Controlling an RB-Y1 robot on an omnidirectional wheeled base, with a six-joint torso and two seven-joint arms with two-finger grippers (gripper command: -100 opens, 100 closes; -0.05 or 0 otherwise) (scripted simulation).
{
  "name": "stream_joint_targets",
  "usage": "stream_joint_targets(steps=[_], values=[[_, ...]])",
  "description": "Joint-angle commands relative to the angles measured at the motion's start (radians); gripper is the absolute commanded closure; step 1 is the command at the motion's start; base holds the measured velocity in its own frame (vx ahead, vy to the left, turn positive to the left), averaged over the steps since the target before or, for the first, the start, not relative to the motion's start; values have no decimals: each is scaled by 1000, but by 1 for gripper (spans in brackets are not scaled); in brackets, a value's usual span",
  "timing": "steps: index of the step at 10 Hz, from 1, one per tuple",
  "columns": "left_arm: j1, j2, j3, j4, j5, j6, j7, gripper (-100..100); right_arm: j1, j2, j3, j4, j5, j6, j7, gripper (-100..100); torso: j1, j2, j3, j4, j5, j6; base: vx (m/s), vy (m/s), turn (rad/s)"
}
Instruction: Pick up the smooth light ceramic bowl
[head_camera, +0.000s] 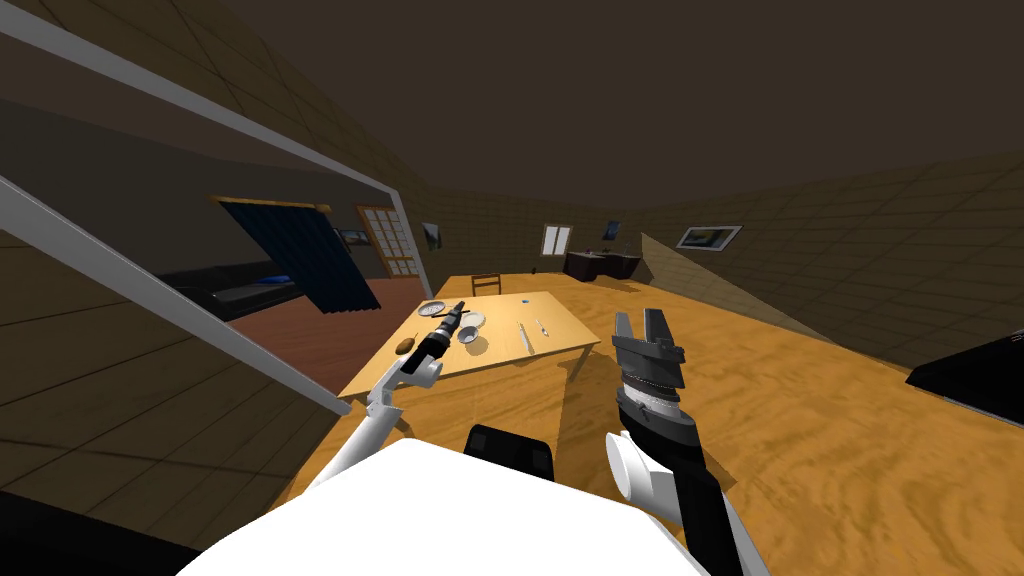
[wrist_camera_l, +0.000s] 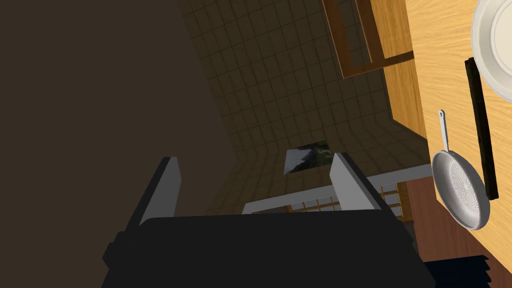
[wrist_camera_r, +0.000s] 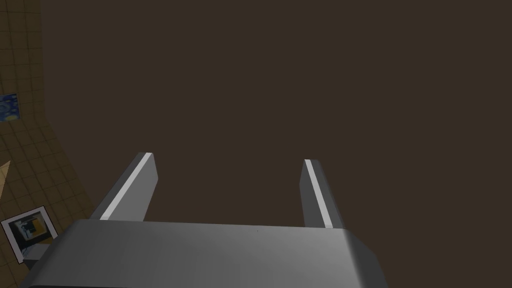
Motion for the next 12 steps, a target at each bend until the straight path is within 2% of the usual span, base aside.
stream_joint_targets(steps=[1, 2, 3, 4, 5, 7, 8, 9, 10, 12], values=[[-5, 2, 1, 10, -2, 29, 2, -100, 0, 0, 0, 0, 0, 0, 0, 0, 0, 0, 0, 0, 0, 0, -21, 20, -42], [-27, 10, 6, 46, -2, 70, 7, -100, 0, 0, 0, 0, 0, 0, 0, 0, 0, 0, 0, 0, 0, 0, -21, 20, -66], [-27, 10, 6, 46, -2, 72, 7, -100, 0, 0, 0, 0, 0, 0, 0, 0, 0, 0, 0, 0, 0, 0, -19, 17, -39], [-49, 17, 12, 83, -1, 109, 14, -100, 0, 0, 0, 0, 0, 0, 0, 0, 0, 0, 0, 0, 0, 0, -19, 21, -73], [-49, 17, 12, 83, -1, 115, 14, -100, 0, 0, 0, 0, 0, 0, 0, 0, 0, -1, 0, 0, 0, 0, -12, 23, -40], [-92, 30, 25, 154, 5, 182, 31, -100, 0, 0, 0, 0, 0, 0, 0, 0, 0, -1, 0, 0, 0, 0, -16, 26, -100], [-92, 30, 25, 159, 5, 199, 31, -100, 0, 0, 0, 0, 0, 0, 0, 0, 1, -1, 0, 0, 0, 0, -15, 28, -40], [-112, 35, 33, 199, 10, 231, 41, -100, 0, 0, 0, 0, 0, 0, 0, 0, 0, -1, 0, 0, 0, 0, -11, 26, -72], [-112, 35, 33, 199, 10, 240, 41, -100, 0, 0, 0, 0, 0, 0, 0, 0, 0, -1, -1, 0, 0, 0, -5, 22, -51], [-151, 44, 48, 272, 23, 303, 63, -100, 0, 0, 0, 0, 0, 0, 0, 0, 0, -2, -1, 0, 0, 0, 0, 30, -105]])
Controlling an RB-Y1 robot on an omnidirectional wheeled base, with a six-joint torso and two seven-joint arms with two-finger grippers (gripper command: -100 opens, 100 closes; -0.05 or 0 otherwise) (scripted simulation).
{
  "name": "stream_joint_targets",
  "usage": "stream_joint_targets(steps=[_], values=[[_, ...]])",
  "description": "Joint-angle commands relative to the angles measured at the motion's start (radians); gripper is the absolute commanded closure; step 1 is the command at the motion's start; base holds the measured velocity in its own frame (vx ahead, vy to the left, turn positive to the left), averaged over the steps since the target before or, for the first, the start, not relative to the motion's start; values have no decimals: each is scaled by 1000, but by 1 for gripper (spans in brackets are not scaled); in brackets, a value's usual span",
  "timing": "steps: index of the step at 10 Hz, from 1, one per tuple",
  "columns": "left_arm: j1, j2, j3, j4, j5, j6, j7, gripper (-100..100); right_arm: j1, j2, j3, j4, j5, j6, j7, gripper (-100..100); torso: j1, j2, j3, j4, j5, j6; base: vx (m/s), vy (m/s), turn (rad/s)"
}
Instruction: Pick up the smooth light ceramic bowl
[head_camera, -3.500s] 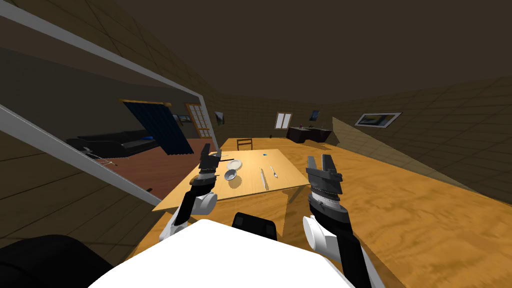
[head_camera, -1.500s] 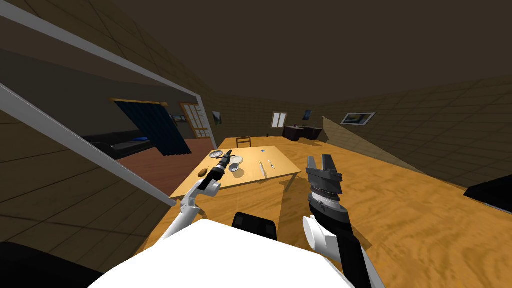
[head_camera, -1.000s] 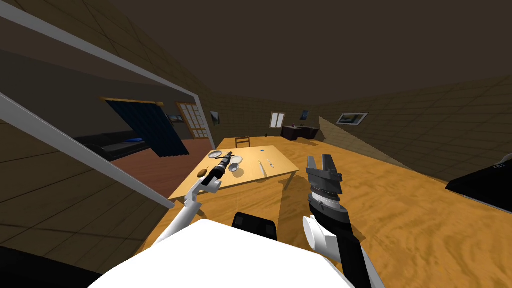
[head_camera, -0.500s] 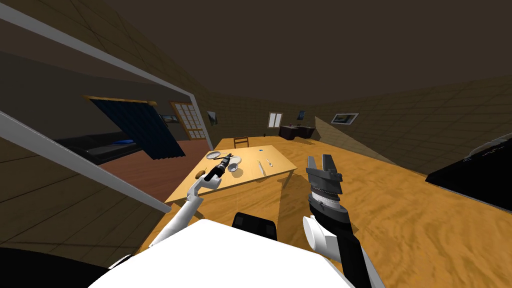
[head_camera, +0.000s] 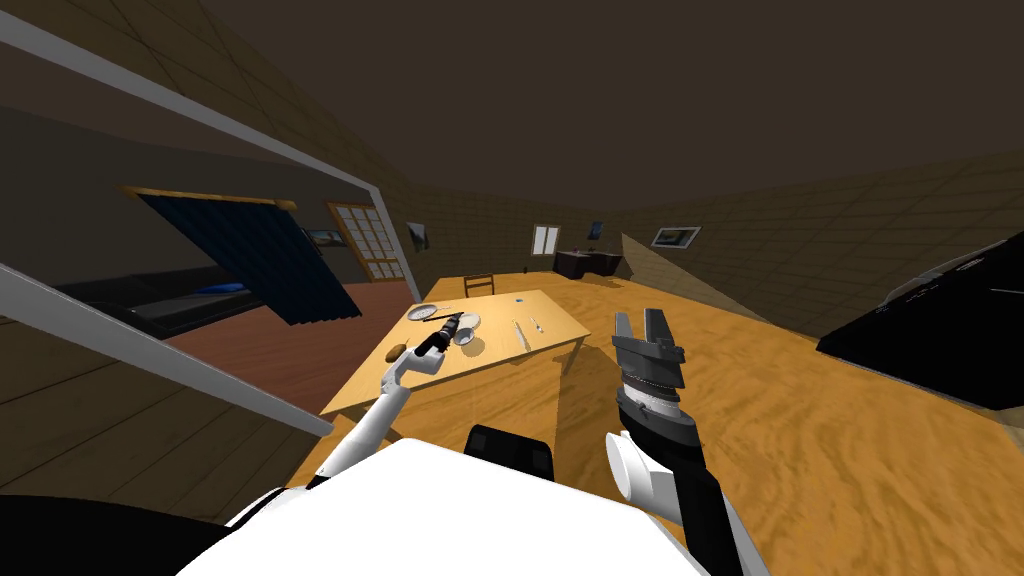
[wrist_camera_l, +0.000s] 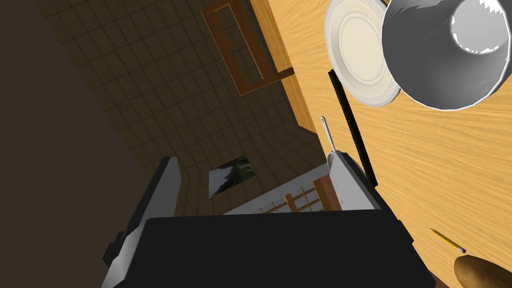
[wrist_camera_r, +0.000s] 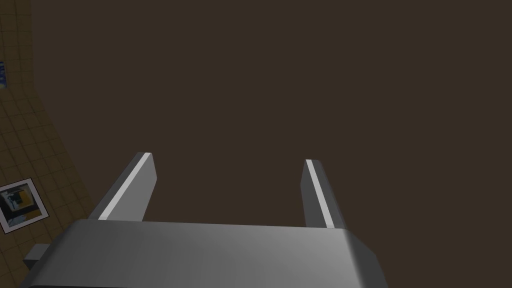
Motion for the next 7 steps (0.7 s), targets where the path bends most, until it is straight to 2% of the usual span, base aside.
stream_joint_targets(steps=[1, 2, 3, 4, 5, 7], values=[[-10, 6, 5, 22, 7, 40, 9, -100, 0, 0, 0, 0, 0, 0, 0, 0, 0, 0, 0, 0, 0, 0, -2, 33, -54], [-29, 9, 14, 62, 15, 75, 22, -100, 0, 0, 0, 0, 0, 0, 0, 0, 0, 0, 0, 0, 0, 0, 2, 25, -91], [-29, 9, 14, 62, 15, 78, 22, -100, 0, 0, 0, 0, 0, 0, 0, 0, -1, 0, 0, 0, 0, 0, 5, 20, -56], [-46, 12, 22, 102, 24, 113, 35, -100, 0, 0, 0, 0, 0, 0, 0, 0, -1, 0, 0, 0, 0, 0, 8, 22, -87], [-46, 12, 22, 102, 24, 113, 35, -100, 0, 0, 0, 0, 0, 0, 0, 0, -1, 0, 0, 0, 0, 0, 6, 21, -45], [-78, 15, 40, 168, 44, 180, 62, -100, 0, 0, 0, 0, 0, 0, 0, 0, -1, -1, 0, 0, 0, 0, 12, 28, -124]])
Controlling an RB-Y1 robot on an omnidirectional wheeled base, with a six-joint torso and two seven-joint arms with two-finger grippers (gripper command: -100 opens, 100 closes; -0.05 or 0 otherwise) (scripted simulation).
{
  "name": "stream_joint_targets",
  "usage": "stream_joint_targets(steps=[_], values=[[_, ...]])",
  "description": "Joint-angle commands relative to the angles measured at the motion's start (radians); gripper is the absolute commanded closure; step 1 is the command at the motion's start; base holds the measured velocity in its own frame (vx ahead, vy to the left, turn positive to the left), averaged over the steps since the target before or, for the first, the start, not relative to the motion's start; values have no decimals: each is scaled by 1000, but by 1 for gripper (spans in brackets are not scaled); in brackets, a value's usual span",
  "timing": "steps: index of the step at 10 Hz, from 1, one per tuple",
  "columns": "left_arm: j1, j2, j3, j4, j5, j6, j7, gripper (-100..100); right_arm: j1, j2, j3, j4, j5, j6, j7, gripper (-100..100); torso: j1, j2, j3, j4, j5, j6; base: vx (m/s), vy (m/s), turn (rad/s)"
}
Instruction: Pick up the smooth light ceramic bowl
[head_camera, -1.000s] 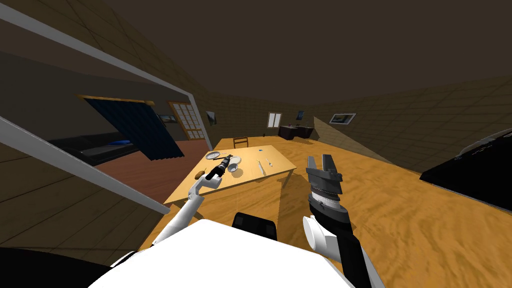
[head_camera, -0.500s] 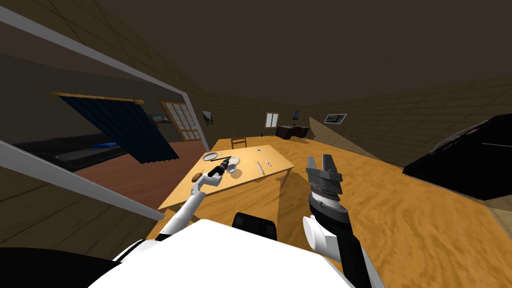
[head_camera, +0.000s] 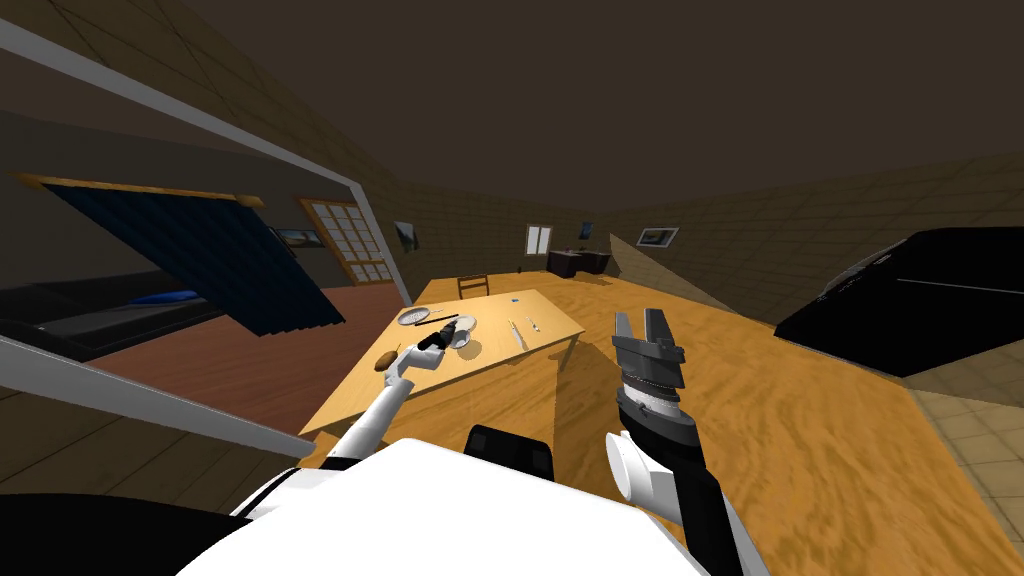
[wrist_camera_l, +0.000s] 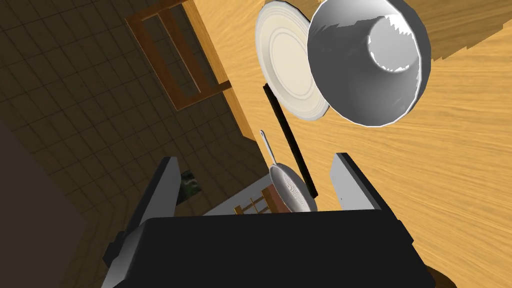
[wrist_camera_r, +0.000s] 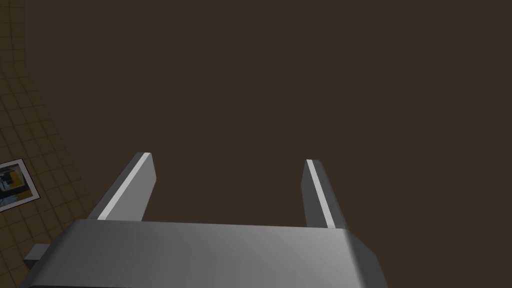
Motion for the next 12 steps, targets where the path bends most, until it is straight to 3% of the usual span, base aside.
stream_joint_targets(steps=[1, 12], values=[[-13, 1, 5, 39, 6, 19, 10, -100, 0, 0, 0, 0, 0, 0, 0, 0, 0, 0, 0, 0, 0, 0, 12, 31, -39], [-95, -9, 72, 332, 98, 234, 121, -100, 0, 0, 0, 0, 0, 0, 0, 0, 1, -3, -2, -1, 0, 0, 31, 38, -95]])
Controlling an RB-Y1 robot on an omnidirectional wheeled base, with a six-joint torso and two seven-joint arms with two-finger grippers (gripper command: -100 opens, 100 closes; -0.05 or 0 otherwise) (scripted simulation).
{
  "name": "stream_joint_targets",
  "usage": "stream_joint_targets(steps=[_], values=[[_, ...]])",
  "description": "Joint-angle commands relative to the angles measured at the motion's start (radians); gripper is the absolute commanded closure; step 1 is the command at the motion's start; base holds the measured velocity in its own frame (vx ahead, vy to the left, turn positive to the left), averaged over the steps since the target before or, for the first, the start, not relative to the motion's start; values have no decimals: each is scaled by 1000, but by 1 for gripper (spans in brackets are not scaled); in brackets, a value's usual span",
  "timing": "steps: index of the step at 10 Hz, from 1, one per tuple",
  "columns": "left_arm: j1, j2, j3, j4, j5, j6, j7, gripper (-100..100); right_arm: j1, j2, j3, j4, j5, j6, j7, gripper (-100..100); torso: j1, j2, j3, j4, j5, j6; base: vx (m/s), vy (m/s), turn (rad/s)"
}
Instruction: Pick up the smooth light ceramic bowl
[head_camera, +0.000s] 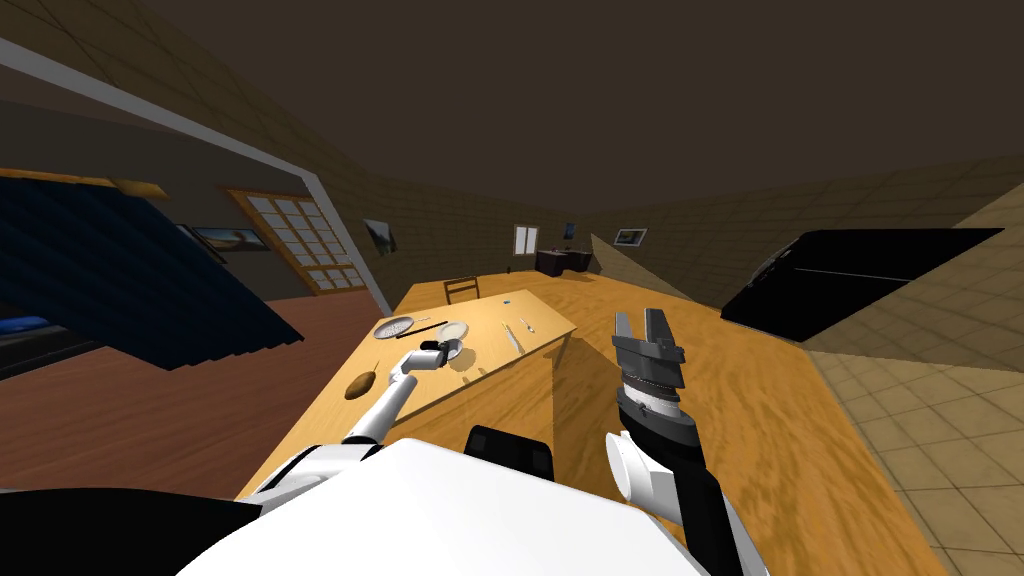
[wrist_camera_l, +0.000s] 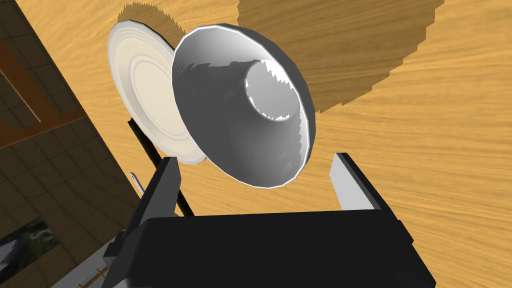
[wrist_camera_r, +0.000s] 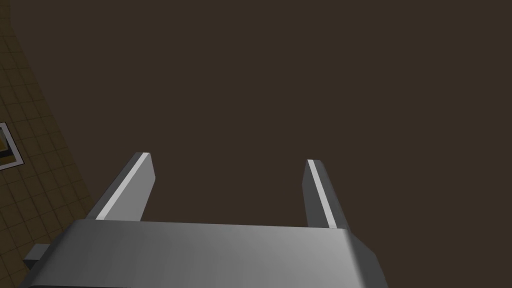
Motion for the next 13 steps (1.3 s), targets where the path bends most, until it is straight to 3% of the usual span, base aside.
stream_joint_targets(steps=[1, 4, 6, 7, 8, 11, 12, 13], values=[[0, -3, 8, 37, 16, 25, 14, -100, 0, 0, 0, 0, 0, 0, 0, 0, 0, 0, 0, 0, 0, 0, 58, 57, -100], [5, -12, 15, 88, 29, 55, 30, -100, 0, 0, 0, 0, 0, 0, 0, 0, 0, 0, 0, 0, 0, 0, 51, 46, -49], [7, -12, 14, 91, 31, 58, 30, -100, 0, 0, 0, 0, 0, 0, 0, 0, -1, 2, 1, 0, 0, 0, 17, 20, -15], [7, -12, 14, 94, 31, 58, 30, 0, 0, 0, 0, 0, 0, 0, 0, 0, -3, 3, 1, 1, -1, 0, 0, 0, 0], [6, -21, 12, 123, 26, 25, 29, -100, 0, 0, 0, 0, 0, 0, 0, 0, -3, 3, 2, 1, -1, 0, 29, 20, 4], [5, -33, 7, 168, 18, -23, 27, -100, 0, 0, 0, 0, 0, 0, 0, 0, -2, 1, 0, 0, 0, 0, 51, 30, 2], [7, -32, 8, 154, 18, -9, 29, -100, 0, 0, 0, 0, 0, 0, 0, 0, -2, 0, 0, 0, 0, 0, 25, 11, -1], [7, -32, 8, 155, 18, -12, 29, 100, 0, 0, 0, 0, 0, 0, 0, 0, -3, 2, 1, 0, -1, 0, 0, 0, 0]])
